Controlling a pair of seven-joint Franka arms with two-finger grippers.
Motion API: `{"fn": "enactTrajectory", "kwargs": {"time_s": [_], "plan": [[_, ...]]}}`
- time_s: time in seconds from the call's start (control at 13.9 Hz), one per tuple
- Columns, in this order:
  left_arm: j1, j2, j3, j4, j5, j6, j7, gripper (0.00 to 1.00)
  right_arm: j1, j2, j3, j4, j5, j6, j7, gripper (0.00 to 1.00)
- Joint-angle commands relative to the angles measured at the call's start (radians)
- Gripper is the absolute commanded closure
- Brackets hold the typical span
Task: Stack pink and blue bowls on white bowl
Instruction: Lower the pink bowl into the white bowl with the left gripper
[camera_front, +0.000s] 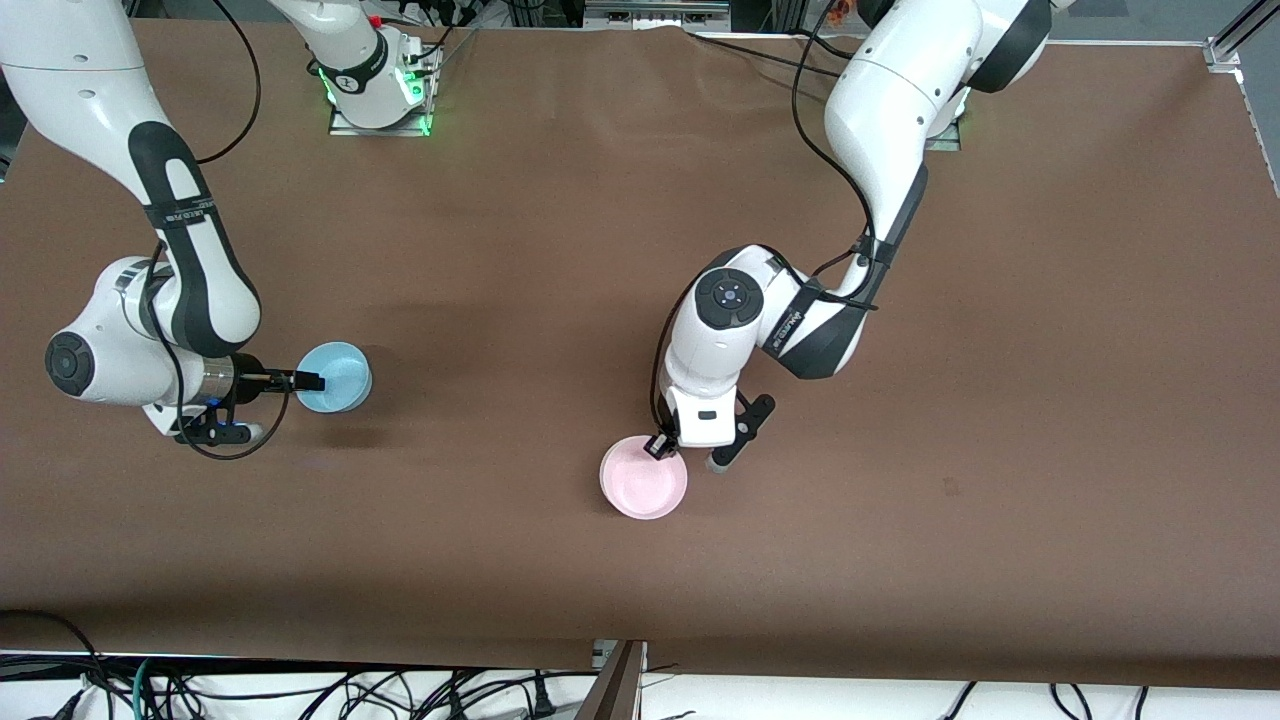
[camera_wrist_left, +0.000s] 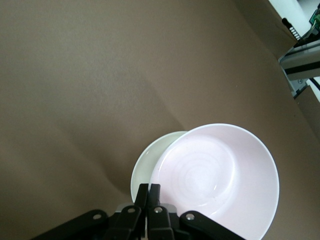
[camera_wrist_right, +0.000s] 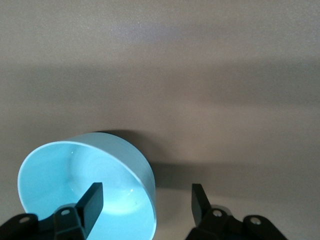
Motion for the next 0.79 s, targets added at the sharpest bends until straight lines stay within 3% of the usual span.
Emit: {"fn": "enactTrajectory", "kwargs": {"time_s": [0.0, 0.22, 0.72], "plan": [[-0.022, 0.017, 0.015, 0.031, 0.022, -0.017, -0.041, 1.00, -0.010, -0.003, 0.010, -0.015, 0.027, 0.021, -0.026, 0.39], [-0.022, 0.026, 0.015, 0.031, 0.022, -0.017, -0.044, 1.00, -0.009, -0.001, 0.010, -0.015, 0.027, 0.021, -0.026, 0.56], [-0.023, 0.047, 0.015, 0.030, 0.023, -0.015, -0.052, 1.00, -0.009, -0.001, 0.010, -0.013, 0.027, 0.021, -0.026, 0.56]]}}
